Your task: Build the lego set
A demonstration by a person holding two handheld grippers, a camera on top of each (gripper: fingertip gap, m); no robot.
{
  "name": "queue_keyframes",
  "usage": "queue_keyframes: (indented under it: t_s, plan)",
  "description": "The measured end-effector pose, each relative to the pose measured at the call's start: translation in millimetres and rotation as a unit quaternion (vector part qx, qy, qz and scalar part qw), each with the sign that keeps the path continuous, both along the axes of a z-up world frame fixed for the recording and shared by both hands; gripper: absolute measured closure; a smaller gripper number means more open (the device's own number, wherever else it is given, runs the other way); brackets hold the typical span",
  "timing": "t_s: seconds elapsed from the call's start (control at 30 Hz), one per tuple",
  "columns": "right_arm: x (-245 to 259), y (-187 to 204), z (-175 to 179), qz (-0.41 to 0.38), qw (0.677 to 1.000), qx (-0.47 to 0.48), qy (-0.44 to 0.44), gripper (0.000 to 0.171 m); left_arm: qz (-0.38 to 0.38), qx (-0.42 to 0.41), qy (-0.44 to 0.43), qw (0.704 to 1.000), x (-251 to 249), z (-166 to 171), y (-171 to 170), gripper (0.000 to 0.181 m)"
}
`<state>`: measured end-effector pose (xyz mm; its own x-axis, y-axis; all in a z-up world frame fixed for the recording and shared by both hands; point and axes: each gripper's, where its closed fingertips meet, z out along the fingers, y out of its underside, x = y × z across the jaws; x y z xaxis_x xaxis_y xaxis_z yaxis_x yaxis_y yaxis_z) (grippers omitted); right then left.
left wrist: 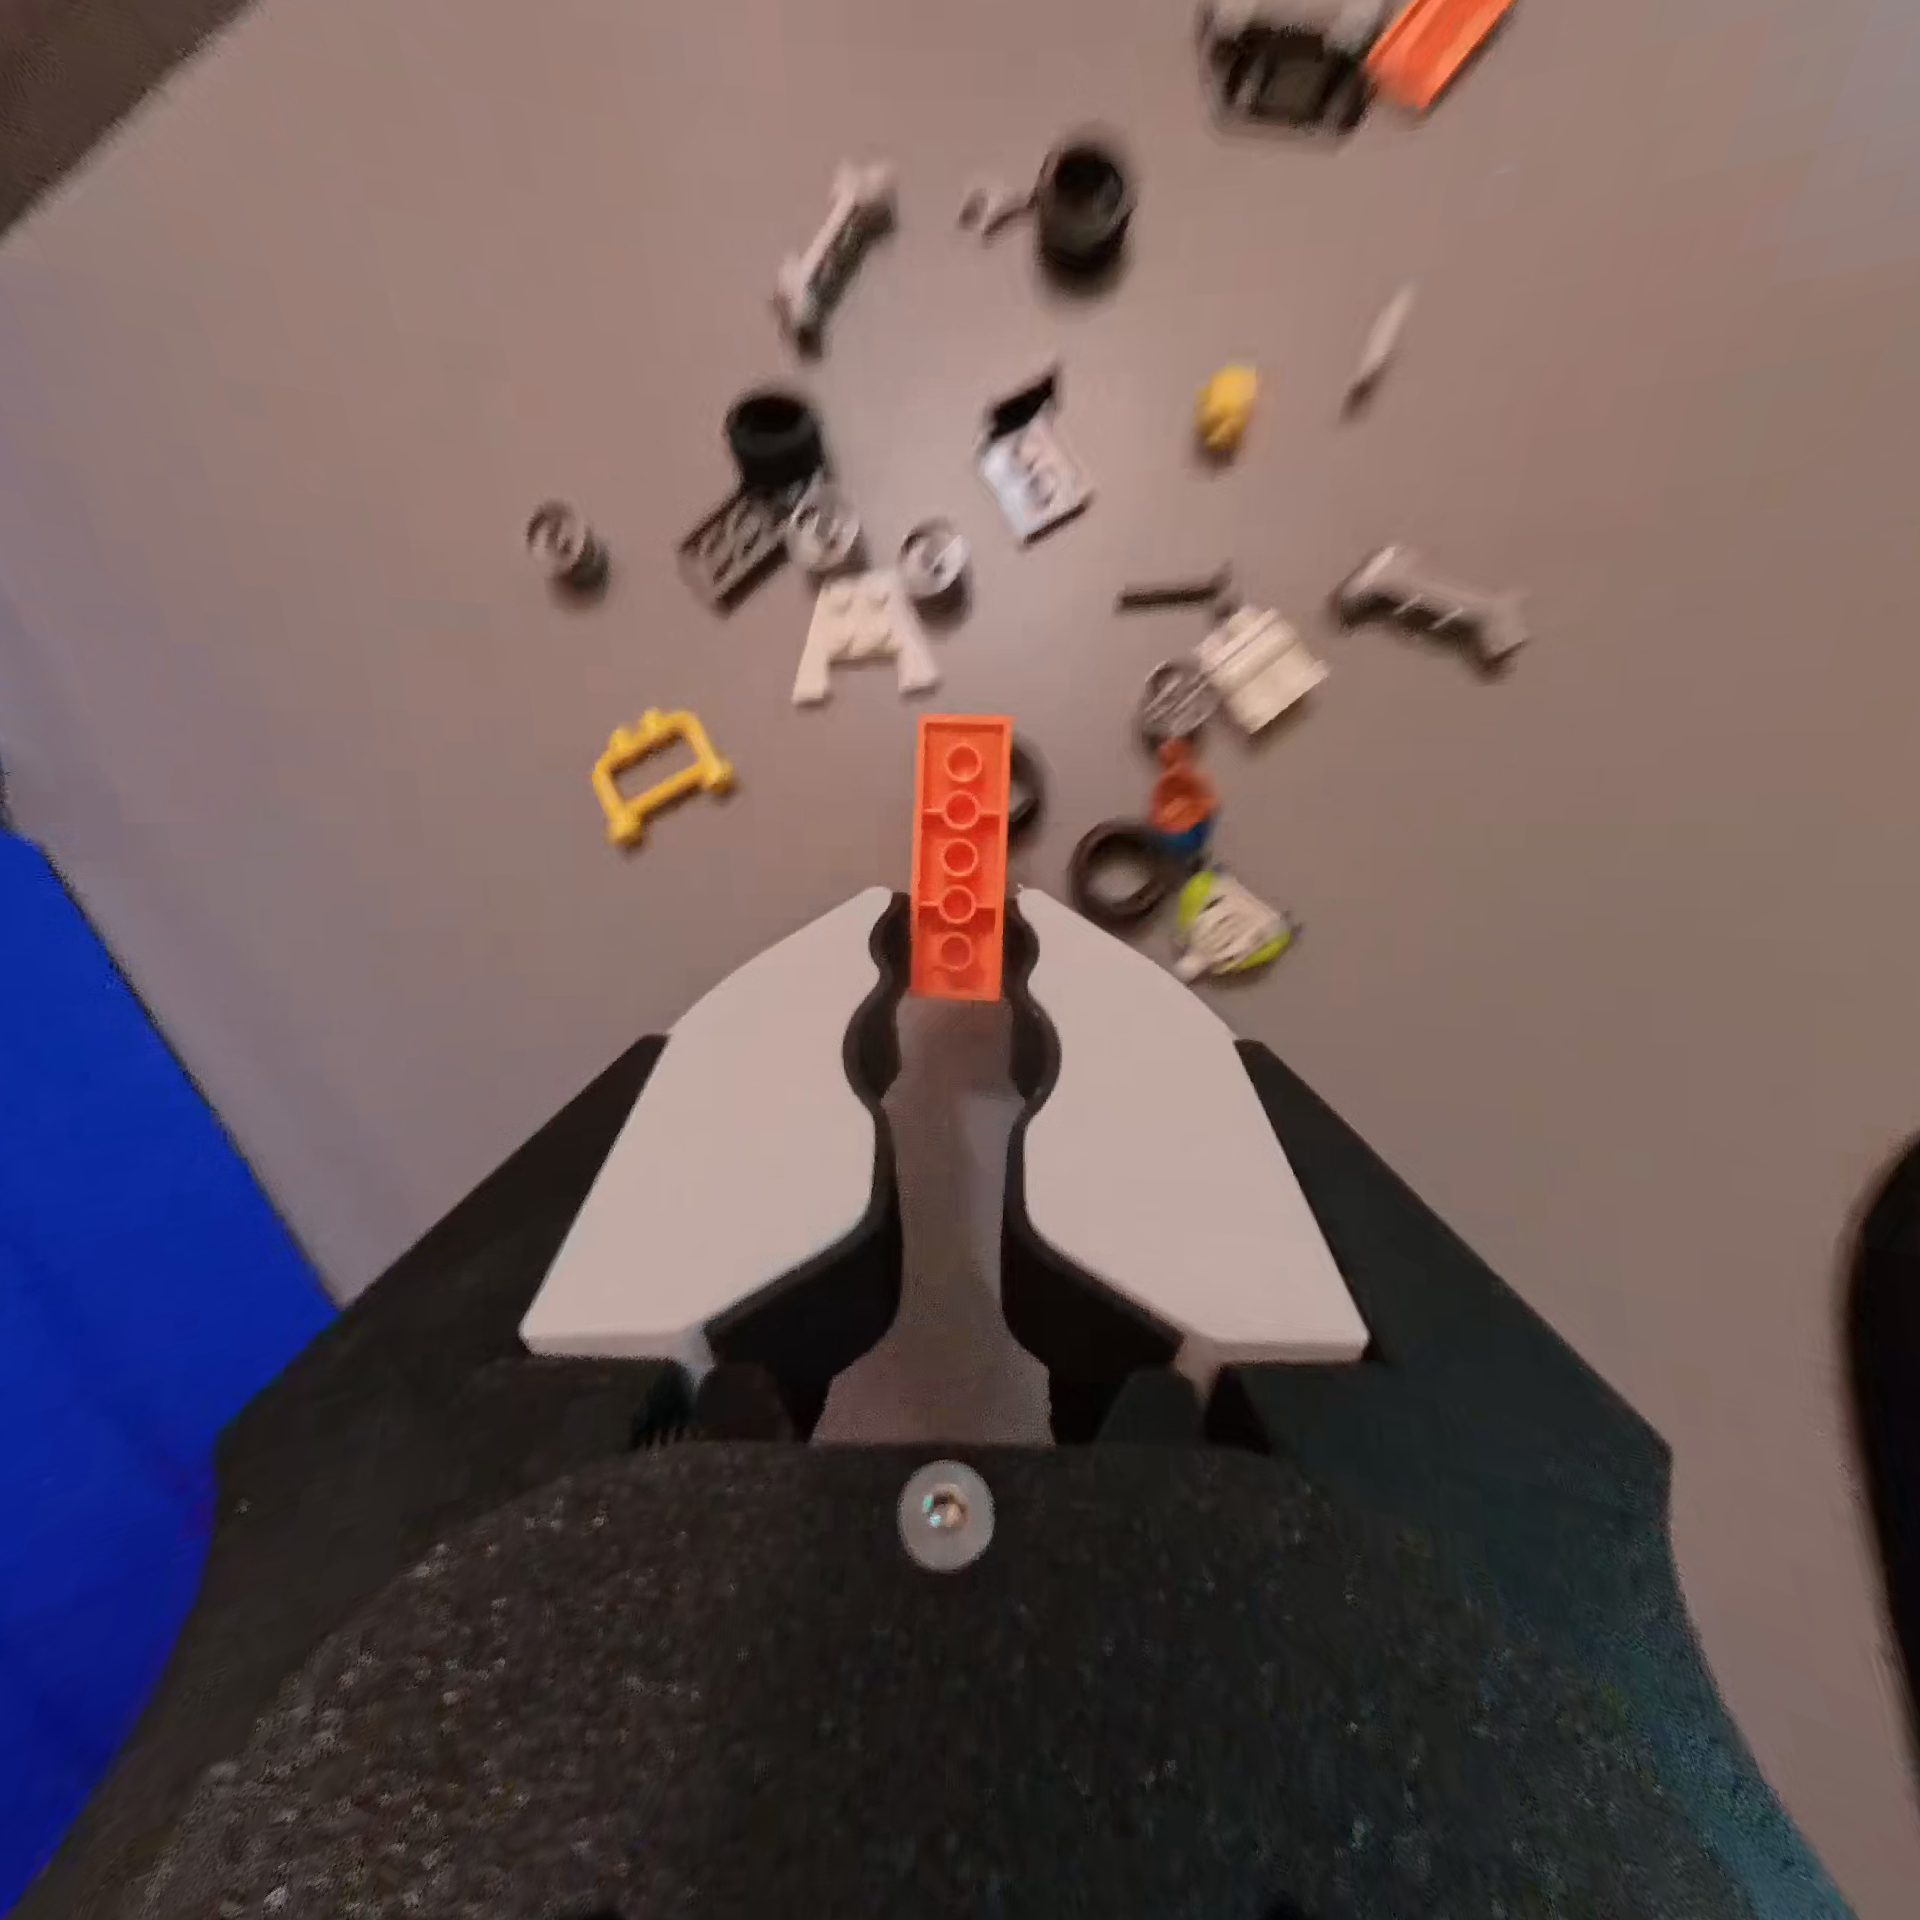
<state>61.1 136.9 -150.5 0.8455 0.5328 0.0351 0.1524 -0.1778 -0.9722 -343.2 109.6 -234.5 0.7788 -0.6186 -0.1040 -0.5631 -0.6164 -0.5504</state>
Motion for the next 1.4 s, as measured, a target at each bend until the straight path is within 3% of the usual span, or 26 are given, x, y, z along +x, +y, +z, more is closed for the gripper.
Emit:
queue_keyframes:
  t_s: [0.1,0.23,0.4,0.5,0.63,0.73,1.0,1.1,1.2,1.27,1.4]
  plan:
    - [-15,-8,0,0.035,0.999,0.012,-0.016,0.17,-0.036,0.016,-0.11,0.993,55,30,-7,0.165]
    - [-39,-22,-2,0.088,0.993,0.047,-0.069,0.164,-0.128,-0.013,-0.241,0.962,140,52,-30,0.165]
    - [-70,-45,-3,0.18,0.977,0.065,-0.096,0.146,-0.215,-0.098,-0.391,0.889,233,64,-60,0.165]
    - [-87,-62,2,0.243,0.97,-0.004,-0.019,0.139,-0.23,-0.108,-0.463,0.849,273,75,-63,0.165]
    - [-93,-74,17,0.275,0.956,-0.062,0.086,0.133,-0.241,-0.079,-0.518,0.817,300,94,-60,0.165]
    - [-94,-80,29,0.288,0.937,-0.101,0.167,0.134,-0.263,-0.049,-0.522,0.81,308,101,-63,0.165]
    - [-102,-93,31,0.328,0.904,-0.144,0.235,0.154,-0.285,-0.024,-0.525,0.802,313,103,-76,0.165]
    - [-96,-90,20,0.333,0.92,-0.15,0.143,0.154,-0.274,0.023,-0.465,0.841,311,91,-68,0.151]
    - [-69,-75,-8,0.311,0.932,-0.172,-0.067,0.154,-0.264,0.072,-0.385,0.881,304,79,-59,0.144]
    - [-45,-64,-30,0.301,0.909,-0.19,-0.217,0.154,-0.256,0.087,-0.363,0.892,303,75,-56,0.147]
    - [-11,-48,-68,0.307,0.817,-0.219,-0.435,0.154,-0.24,0.099,-0.327,0.909,302,64,-52,0.152]
